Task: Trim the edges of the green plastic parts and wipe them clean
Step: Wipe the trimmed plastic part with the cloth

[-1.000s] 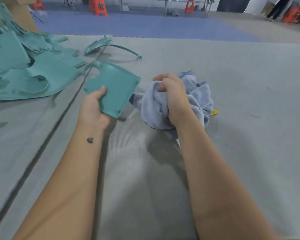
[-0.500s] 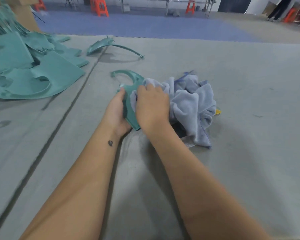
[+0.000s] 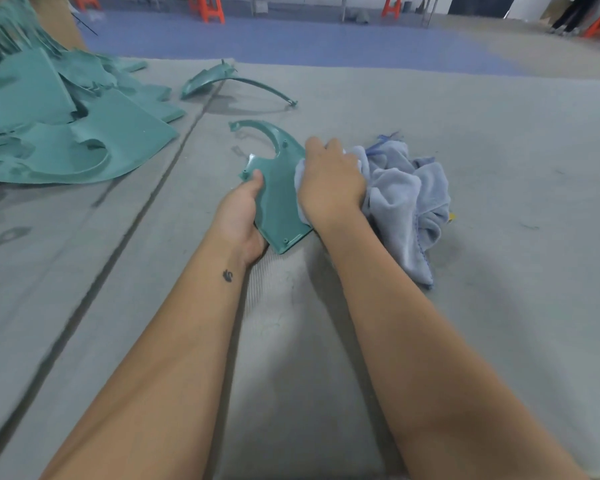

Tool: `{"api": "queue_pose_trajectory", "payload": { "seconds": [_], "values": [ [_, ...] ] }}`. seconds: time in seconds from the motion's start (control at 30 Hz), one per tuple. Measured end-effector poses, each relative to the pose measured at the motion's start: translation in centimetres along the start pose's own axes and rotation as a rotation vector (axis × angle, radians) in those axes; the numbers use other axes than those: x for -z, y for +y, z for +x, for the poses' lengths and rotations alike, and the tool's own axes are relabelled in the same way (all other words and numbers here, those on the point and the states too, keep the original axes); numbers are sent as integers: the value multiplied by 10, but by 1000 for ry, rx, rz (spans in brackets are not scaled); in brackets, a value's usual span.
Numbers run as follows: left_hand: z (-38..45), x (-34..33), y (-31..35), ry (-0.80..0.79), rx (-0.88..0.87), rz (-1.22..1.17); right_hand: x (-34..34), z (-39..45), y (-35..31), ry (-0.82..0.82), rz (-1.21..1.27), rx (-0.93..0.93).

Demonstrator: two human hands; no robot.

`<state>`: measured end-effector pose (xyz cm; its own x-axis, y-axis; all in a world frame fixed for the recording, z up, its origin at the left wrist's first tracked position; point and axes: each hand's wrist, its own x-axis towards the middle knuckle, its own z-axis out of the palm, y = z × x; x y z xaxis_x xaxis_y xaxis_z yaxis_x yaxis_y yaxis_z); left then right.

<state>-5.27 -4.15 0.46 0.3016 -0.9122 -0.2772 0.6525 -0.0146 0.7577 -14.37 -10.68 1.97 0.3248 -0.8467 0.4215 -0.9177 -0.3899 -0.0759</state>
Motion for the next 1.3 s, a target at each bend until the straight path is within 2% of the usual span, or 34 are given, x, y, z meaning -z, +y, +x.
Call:
{"api": "queue_pose_trajectory", "payload": {
  "seconds": [0.1, 0.2, 0.27, 0.33, 0.43, 0.53, 0.63, 0.77, 0.87, 0.93, 0.97, 1.03, 1.1, 1.13, 1.2, 1.27, 1.3],
  "values": [
    [2, -2, 0, -11, 12, 7, 5, -10, -6, -16, 77, 133],
    [2, -1, 1, -107, 5, -50, 15, -29, -23, -115, 230, 304],
    [2, 0, 1, -144, -7, -68, 19, -34, -31, -170, 244, 357],
    [2, -1, 1, -149, -12, -75, 17, -34, -28, -153, 283, 327],
    [2, -3, 2, -97, -35, -7, 10, -26, -13, -14, 325, 164],
    [1, -2, 3, -69, -28, 77, 5, -15, 9, 110, 164, -24],
    [2, 7, 11, -44, -43, 149, 2, -11, 31, 144, 80, -128],
    [3, 21, 28, 13, -139, 199, 3, -13, 50, 187, 126, -193],
    [1, 24, 33, 11, -170, 191, 8, -12, 52, 205, 134, -155],
    [1, 23, 33, 14, -205, 232, 8, -13, 49, 232, 273, -142],
    [1, 22, 33, 45, -244, 273, 10, -14, 47, 268, 442, -181],
    [1, 23, 31, 134, -376, 523, 17, -16, 43, 372, 823, -301],
    [1, 24, 28, 177, -485, 777, 22, -19, 43, 448, 1036, -309],
    [1, 23, 27, 166, -496, 832, 23, -20, 44, 393, 1074, -261],
    [1, 22, 26, 164, -512, 901, 25, -22, 45, 122, 1028, -165],
    [1, 22, 27, 165, -530, 930, 22, -22, 45, -107, 913, -160],
    [0, 21, 27, 153, -540, 910, 21, -20, 45, -148, 881, -194]
  ]
}}
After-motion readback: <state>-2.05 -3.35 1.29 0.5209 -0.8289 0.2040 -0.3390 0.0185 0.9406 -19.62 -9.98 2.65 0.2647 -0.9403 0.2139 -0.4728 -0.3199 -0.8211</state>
